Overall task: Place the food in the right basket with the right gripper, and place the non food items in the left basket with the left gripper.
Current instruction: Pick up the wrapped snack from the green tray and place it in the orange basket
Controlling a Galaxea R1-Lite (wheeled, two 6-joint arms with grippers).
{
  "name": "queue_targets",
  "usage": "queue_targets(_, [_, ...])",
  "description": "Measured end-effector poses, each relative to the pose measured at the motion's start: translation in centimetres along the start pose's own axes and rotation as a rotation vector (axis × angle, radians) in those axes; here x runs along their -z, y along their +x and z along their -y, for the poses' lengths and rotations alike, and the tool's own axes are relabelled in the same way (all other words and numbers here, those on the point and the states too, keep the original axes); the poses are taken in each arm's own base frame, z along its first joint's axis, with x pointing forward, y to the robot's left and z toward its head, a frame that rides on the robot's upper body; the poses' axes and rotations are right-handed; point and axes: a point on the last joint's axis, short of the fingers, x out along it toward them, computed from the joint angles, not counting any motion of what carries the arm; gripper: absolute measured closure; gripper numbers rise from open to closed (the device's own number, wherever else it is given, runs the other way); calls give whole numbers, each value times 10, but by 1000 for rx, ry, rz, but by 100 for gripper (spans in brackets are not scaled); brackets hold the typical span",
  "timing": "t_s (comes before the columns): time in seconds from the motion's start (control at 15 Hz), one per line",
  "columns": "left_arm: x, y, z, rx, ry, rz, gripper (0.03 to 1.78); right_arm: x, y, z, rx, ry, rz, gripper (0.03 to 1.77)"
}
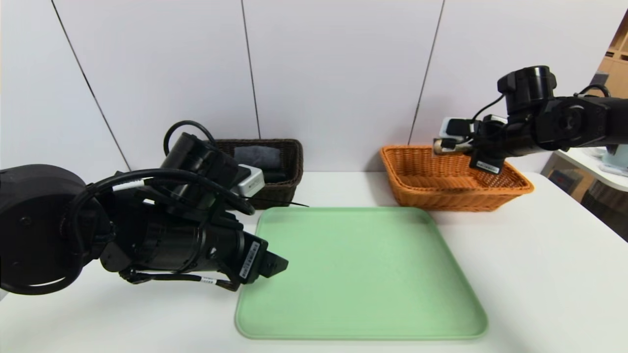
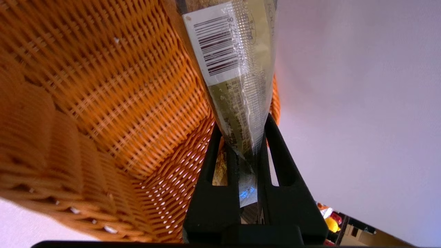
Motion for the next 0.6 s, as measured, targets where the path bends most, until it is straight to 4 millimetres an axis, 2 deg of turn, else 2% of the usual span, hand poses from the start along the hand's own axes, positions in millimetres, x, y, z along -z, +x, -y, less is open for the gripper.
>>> queue_targets(0.4, [1, 1, 0, -1, -2, -4, 12, -2, 15, -4, -84, -5, -26, 161])
queue_targets(0.6, [2, 1, 0, -2, -2, -7, 12, -5, 15, 4, -127, 21, -44, 161])
